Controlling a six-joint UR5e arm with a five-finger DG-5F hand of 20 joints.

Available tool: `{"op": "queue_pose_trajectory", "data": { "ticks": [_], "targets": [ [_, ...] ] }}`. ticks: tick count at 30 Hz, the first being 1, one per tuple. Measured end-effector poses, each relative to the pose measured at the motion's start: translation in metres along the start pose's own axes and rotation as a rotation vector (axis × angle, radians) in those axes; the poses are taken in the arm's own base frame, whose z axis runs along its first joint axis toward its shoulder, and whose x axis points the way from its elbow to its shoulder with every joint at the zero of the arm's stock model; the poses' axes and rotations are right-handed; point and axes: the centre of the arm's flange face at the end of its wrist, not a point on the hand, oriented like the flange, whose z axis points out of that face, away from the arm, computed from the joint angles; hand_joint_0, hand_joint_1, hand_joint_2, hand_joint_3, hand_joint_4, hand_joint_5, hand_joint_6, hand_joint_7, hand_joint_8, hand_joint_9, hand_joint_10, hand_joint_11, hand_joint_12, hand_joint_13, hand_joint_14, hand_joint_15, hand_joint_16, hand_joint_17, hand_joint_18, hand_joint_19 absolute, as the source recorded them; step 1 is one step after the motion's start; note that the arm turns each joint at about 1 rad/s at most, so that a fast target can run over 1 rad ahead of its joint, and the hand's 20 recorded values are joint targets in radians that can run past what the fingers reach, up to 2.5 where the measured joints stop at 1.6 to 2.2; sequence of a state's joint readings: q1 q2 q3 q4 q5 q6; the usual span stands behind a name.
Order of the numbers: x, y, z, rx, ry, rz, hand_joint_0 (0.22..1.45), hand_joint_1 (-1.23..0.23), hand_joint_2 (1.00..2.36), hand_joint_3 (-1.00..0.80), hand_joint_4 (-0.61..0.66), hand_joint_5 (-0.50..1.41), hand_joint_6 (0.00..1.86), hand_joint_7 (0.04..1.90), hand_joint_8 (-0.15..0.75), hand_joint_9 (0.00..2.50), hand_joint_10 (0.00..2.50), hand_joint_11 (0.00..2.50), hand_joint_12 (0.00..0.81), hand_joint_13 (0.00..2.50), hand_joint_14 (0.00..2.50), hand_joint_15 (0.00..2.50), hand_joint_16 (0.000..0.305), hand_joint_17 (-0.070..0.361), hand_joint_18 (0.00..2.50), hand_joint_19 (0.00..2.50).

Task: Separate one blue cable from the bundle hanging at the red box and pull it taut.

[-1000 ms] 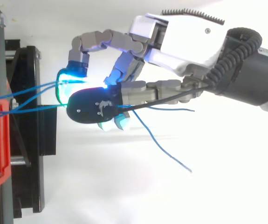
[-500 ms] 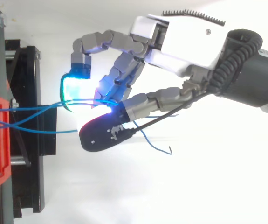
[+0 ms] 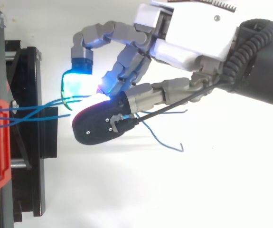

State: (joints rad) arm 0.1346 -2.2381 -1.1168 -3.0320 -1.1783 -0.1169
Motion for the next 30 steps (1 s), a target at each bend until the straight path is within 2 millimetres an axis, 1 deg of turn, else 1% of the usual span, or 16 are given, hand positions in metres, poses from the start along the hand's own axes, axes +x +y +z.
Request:
{"op": "queue_pose_trajectory", "data": {
  "ticks": [2, 7, 9, 10, 11, 12, 13, 15, 17, 20, 22, 23, 26, 27, 28, 30],
  "targets": [
    [0.0001, 0.0000, -0.0010, 0.010, 0.002, -0.004, 0.63, -0.69, 1.02, -0.21, 0.19, -0.11, 0.61, 1.37, 0.360, 1.20, 0.02, 0.93, 0.414, 1.31, 0.03, 0.90, 0.045, 0.102, 1.00, 0.65],
    [0.0004, -0.0001, -0.0019, 0.018, 0.002, -0.006, 0.62, -0.76, 1.02, -0.19, 0.21, -0.14, 0.67, 1.27, 0.358, 1.19, 0.02, 0.95, 0.419, 1.29, 0.03, 0.91, 0.047, 0.105, 1.00, 0.66],
    [0.0010, -0.0001, -0.0021, 0.019, 0.003, -0.003, 0.64, -0.80, 1.02, -0.24, 0.20, -0.15, 0.70, 1.23, 0.356, 1.17, 0.02, 0.96, 0.421, 1.28, 0.03, 0.89, 0.047, 0.105, 1.00, 0.65],
    [0.0012, 0.0000, -0.0021, 0.019, 0.003, -0.001, 0.62, -0.84, 1.01, -0.34, 0.21, -0.16, 0.71, 1.21, 0.356, 1.16, 0.02, 0.96, 0.419, 1.28, 0.03, 0.91, 0.047, 0.105, 1.00, 0.65],
    [0.0014, 0.0001, -0.0021, 0.019, 0.004, 0.002, 0.63, -0.83, 1.01, -0.43, 0.21, -0.16, 0.72, 1.20, 0.351, 1.16, 0.02, 0.97, 0.424, 1.27, 0.03, 0.90, 0.047, 0.105, 1.00, 0.65],
    [0.0018, 0.0001, -0.0022, 0.019, 0.004, 0.004, 0.63, -0.84, 1.00, -0.46, 0.21, -0.16, 0.72, 1.19, 0.356, 1.16, 0.03, 0.96, 0.420, 1.27, 0.03, 0.90, 0.047, 0.105, 0.99, 0.65],
    [0.0021, 0.0002, -0.0022, 0.019, 0.004, 0.006, 0.62, -0.82, 1.00, -0.50, 0.21, -0.16, 0.73, 1.18, 0.353, 1.16, 0.02, 0.97, 0.416, 1.27, 0.03, 0.90, 0.047, 0.105, 0.99, 0.66],
    [0.0024, 0.0003, -0.0023, 0.018, 0.005, 0.008, 0.60, -0.76, 1.00, -0.50, 0.21, -0.16, 0.73, 1.17, 0.359, 1.19, 0.02, 0.97, 0.418, 1.28, 0.02, 0.89, 0.047, 0.105, 1.00, 0.66],
    [0.0025, 0.0003, -0.0023, 0.019, 0.005, 0.009, 0.59, -0.64, 1.00, -0.50, 0.20, -0.14, 0.73, 1.18, 0.358, 1.23, 0.02, 0.96, 0.420, 1.31, 0.03, 0.89, 0.046, 0.104, 1.01, 0.66],
    [0.0025, 0.0003, -0.0025, 0.020, 0.005, 0.012, 0.63, -0.54, 1.00, -0.50, 0.18, -0.13, 0.73, 1.21, 0.357, 1.26, 0.02, 0.95, 0.412, 1.32, 0.02, 0.90, 0.046, 0.103, 1.02, 0.67],
    [0.0026, 0.0003, -0.0026, 0.020, 0.005, 0.014, 0.64, -0.56, 1.01, -0.42, 0.18, -0.12, 0.73, 1.22, 0.363, 1.27, 0.02, 0.97, 0.413, 1.32, 0.02, 0.90, 0.046, 0.103, 1.02, 0.68],
    [0.0026, 0.0002, -0.0026, 0.021, 0.005, 0.015, 0.63, -0.60, 1.01, -0.37, 0.18, -0.12, 0.73, 1.25, 0.364, 1.27, 0.02, 0.98, 0.416, 1.32, 0.03, 0.90, 0.047, 0.105, 1.03, 0.68],
    [0.0026, 0.0002, -0.0027, 0.021, 0.005, 0.016, 0.61, -0.70, 1.02, -0.24, 0.17, -0.14, 0.76, 1.22, 0.365, 1.23, 0.03, 0.98, 0.417, 1.31, 0.03, 0.91, 0.047, 0.106, 1.03, 0.68],
    [0.0028, 0.0003, -0.0027, 0.021, 0.006, 0.016, 0.61, -0.74, 1.02, -0.21, 0.18, -0.15, 0.77, 1.20, 0.371, 1.22, 0.02, 0.98, 0.428, 1.31, 0.03, 0.91, 0.048, 0.109, 1.04, 0.68],
    [0.0027, 0.0004, -0.0027, 0.021, 0.006, 0.017, 0.61, -0.75, 1.02, -0.21, 0.18, -0.15, 0.78, 1.19, 0.369, 1.21, 0.02, 0.98, 0.428, 1.31, 0.03, 0.90, 0.049, 0.109, 1.04, 0.68],
    [0.0029, 0.0003, -0.0026, 0.020, 0.006, 0.017, 0.62, -0.79, 1.02, -0.17, 0.17, -0.16, 0.79, 1.21, 0.363, 1.19, 0.02, 0.99, 0.423, 1.30, 0.03, 0.91, 0.048, 0.108, 1.02, 0.69]
  ]
}}
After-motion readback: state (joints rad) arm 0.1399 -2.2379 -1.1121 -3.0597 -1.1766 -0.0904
